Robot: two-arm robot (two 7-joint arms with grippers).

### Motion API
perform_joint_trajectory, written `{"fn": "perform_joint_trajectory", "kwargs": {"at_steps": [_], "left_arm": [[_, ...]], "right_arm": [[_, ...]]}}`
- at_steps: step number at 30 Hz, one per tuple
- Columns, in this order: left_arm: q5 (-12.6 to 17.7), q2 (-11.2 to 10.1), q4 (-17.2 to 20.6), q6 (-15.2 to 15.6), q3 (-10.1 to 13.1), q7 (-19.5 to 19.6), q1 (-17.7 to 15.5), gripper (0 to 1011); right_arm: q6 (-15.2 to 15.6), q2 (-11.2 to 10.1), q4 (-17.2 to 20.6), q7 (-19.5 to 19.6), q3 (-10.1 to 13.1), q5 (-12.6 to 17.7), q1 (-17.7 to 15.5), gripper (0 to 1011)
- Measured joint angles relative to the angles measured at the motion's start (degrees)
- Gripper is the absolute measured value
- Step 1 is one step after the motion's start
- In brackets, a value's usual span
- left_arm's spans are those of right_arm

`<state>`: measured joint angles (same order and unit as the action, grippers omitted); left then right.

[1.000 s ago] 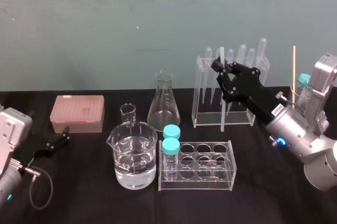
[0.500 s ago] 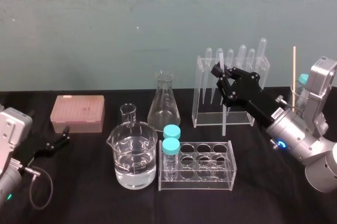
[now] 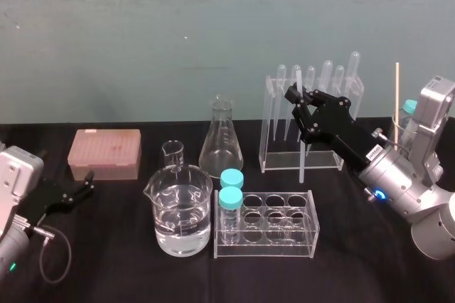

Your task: Pick up the stirring rod with one hand, then place it down.

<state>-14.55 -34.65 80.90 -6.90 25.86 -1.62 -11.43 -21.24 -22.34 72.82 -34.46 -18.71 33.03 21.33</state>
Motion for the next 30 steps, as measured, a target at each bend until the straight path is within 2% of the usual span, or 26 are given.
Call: {"fn": "perform_joint_trajectory", "kwargs": {"at_steps": [30], "left_arm": [[0.0, 0.0, 0.0, 0.0, 0.0, 0.0, 0.0, 1000]], "right_arm": [[-0.1, 0.0, 0.0, -0.1, 0.0, 0.1, 0.0, 69]]}}
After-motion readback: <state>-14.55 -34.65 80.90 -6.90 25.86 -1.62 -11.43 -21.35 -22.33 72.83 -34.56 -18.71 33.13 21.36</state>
